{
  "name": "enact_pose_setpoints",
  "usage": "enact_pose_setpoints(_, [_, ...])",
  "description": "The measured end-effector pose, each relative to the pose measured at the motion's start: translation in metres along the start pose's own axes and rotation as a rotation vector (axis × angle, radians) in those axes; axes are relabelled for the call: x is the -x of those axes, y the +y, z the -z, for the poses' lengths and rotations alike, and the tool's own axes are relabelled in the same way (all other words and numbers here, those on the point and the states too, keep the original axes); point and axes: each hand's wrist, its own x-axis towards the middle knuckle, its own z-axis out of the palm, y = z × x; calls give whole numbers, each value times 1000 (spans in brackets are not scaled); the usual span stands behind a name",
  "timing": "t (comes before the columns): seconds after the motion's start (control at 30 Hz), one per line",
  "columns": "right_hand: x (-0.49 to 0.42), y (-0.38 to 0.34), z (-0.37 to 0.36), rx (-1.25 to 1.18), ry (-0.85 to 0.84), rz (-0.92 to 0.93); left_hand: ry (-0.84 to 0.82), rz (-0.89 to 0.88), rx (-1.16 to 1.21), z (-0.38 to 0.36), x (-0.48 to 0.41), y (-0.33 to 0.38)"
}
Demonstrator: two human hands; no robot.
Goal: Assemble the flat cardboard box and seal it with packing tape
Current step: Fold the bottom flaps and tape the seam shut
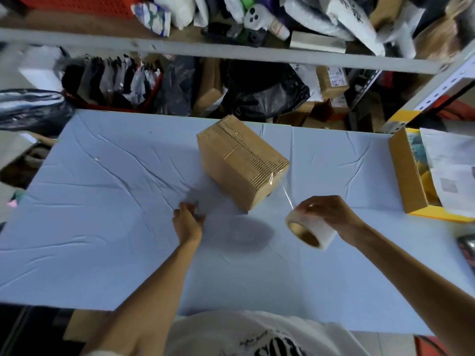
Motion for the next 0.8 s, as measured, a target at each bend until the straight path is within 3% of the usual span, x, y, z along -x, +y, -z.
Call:
enact_pose_setpoints(0.17, [-3,-4,7,38,10,4,-167,-157,-210,9,2,-2])
enact_pose_setpoints(0.37, [-4,-10,3,30,-7,-1,-367,-412,-18,40,48,35])
enact_pose_setpoints(0.63, [6,-15,4,-2,-17,-5,-320,-611,87,46,113,85])
enact_pose_setpoints(0.8, [10,-18,7,0,-3,-12,-197,-807,-31,36,108,117])
